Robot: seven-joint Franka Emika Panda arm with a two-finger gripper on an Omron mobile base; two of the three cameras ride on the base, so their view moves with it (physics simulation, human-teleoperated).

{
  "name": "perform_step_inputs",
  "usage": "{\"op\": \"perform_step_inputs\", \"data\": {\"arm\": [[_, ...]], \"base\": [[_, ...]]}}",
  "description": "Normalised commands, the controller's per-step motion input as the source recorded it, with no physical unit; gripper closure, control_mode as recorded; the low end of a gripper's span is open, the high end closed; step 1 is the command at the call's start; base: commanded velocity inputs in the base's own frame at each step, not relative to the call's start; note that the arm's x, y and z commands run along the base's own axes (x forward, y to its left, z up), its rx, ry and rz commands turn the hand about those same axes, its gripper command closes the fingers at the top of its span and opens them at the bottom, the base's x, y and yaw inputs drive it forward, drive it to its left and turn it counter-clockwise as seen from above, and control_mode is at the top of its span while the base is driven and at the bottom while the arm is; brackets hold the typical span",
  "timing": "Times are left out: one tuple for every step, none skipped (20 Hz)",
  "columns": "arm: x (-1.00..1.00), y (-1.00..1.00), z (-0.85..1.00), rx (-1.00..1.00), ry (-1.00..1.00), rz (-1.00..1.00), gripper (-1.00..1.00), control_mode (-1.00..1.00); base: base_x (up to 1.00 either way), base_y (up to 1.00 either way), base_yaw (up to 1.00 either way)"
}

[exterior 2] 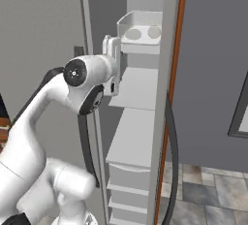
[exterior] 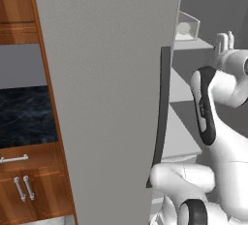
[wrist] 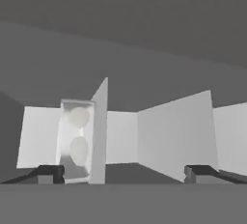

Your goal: Take the squash and avocado out of the freezer and place them in the tupperware container on the counter. Then put the tupperware containing the vegetables back in the freezer.

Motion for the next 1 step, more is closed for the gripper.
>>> {"op": "perform_step_inputs", "data": {"arm": [[-1.0,0.0,-0.51,-0.05,0.12,-0.15,-1.0,-1.0]], "base": [[0.0,0.0,0.0]]}}
